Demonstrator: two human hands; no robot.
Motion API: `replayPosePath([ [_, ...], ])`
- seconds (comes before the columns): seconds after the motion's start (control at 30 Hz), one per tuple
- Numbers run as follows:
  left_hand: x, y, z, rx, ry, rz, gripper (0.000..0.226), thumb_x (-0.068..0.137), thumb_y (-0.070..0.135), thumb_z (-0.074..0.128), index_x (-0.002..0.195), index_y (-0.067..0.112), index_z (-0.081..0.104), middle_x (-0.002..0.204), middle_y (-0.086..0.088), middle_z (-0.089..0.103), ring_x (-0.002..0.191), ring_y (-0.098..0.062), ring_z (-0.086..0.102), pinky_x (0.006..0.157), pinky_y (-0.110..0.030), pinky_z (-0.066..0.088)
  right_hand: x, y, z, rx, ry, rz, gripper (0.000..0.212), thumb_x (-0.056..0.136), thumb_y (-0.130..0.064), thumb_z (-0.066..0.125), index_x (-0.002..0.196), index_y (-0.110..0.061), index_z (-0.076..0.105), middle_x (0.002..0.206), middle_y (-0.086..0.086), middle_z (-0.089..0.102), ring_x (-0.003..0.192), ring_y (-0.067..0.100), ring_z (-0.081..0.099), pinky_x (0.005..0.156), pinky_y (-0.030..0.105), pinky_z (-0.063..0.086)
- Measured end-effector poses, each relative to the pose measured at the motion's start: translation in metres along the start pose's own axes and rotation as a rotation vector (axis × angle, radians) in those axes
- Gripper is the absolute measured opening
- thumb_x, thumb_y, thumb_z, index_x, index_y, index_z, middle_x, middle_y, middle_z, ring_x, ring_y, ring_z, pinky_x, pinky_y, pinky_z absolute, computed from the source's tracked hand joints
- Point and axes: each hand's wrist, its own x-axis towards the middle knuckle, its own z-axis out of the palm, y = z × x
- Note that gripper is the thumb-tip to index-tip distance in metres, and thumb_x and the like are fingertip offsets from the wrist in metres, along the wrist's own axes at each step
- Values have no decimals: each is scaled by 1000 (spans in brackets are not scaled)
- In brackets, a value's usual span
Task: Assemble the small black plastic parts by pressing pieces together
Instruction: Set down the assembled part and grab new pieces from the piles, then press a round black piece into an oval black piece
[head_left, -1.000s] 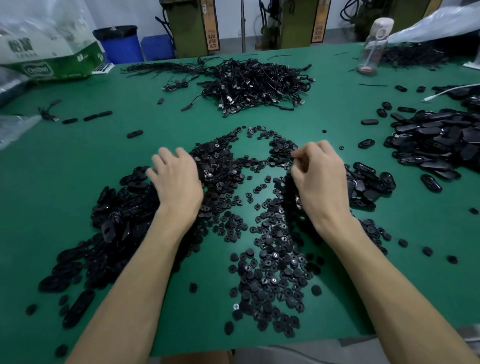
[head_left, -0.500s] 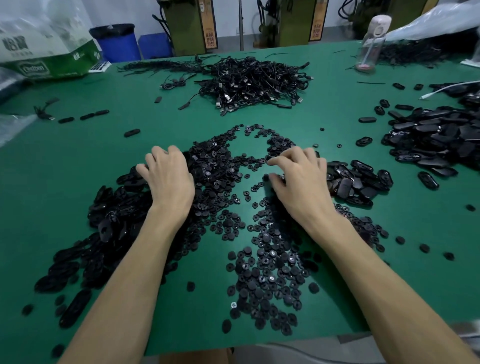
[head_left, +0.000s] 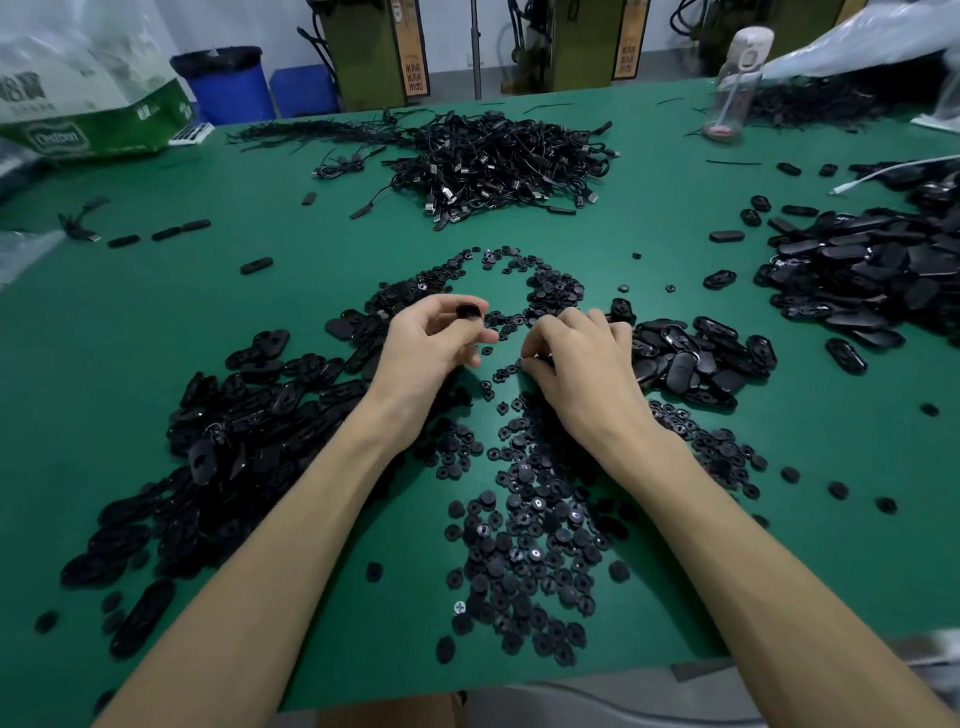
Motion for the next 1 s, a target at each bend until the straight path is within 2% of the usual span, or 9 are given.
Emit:
replayPosePath([
  [0.13,-3,1,6,-106,-55,0,19,96,15,72,112,4,69,89,-8,70,82,-15,67,72,-23,52,0,-3,-1,138,64,-2,4,101,-24,64,102,-20,63,106,-4,64,107,23,52,100,37,27],
  [0.2,-5,1,7,-120,-54,-6,25,98,21,71,113,1,68,88,-8,70,79,-16,63,70,-25,52,1,-5,-2,291,116,14,4,99,-20,67,98,-21,64,99,-7,68,100,20,59,101,37,34],
  [0.23,-5,1,7,-126,-48,-10,25,100,20,67,114,-1,67,90,-8,70,79,-17,63,69,-25,52,1,-6,-3,399,134,28,5,98,-19,70,96,-21,66,94,-8,69,95,16,62,99,36,41],
  [0.3,-4,1,8,-142,-29,-15,21,105,11,58,119,-5,63,99,-10,70,83,-17,67,65,-24,51,1,-6,-5,619,159,66,6,95,-17,73,93,-21,70,88,-12,70,86,6,64,87,26,50],
  [0.37,-4,2,8,-143,-21,-17,20,105,2,52,123,-4,60,106,-14,72,84,-17,70,63,-23,51,2,-4,-7,790,160,107,4,94,-17,74,96,-19,75,85,-11,72,80,2,64,77,19,50],
  [0.53,-6,2,7,-148,-43,-8,26,105,-5,48,131,-4,51,106,-14,78,89,-23,75,61,-24,52,4,-2,-8,1144,130,188,11,95,-11,73,103,-14,79,84,-10,75,74,0,63,71,15,48],
  [0.73,-5,1,7,-111,-45,1,29,109,-2,39,134,-5,53,123,-22,68,100,-29,76,67,-25,55,4,-1,-9,1221,106,223,12,94,-10,73,103,-15,80,82,-9,74,70,1,58,67,15,47],
  [0.9,-5,-1,6,-102,-53,-2,32,110,0,38,139,-4,51,124,-26,66,101,-30,76,78,-28,60,4,-1,-9,1248,104,248,13,93,-10,75,105,-16,79,85,-6,76,77,1,66,69,14,48],
  [1.0,-6,0,6,-108,-55,0,30,109,-1,41,136,-4,56,122,-28,67,101,-30,77,80,-30,61,3,-1,-10,1261,104,255,14,92,-9,76,105,-13,77,89,-3,77,82,2,69,69,12,49],
])
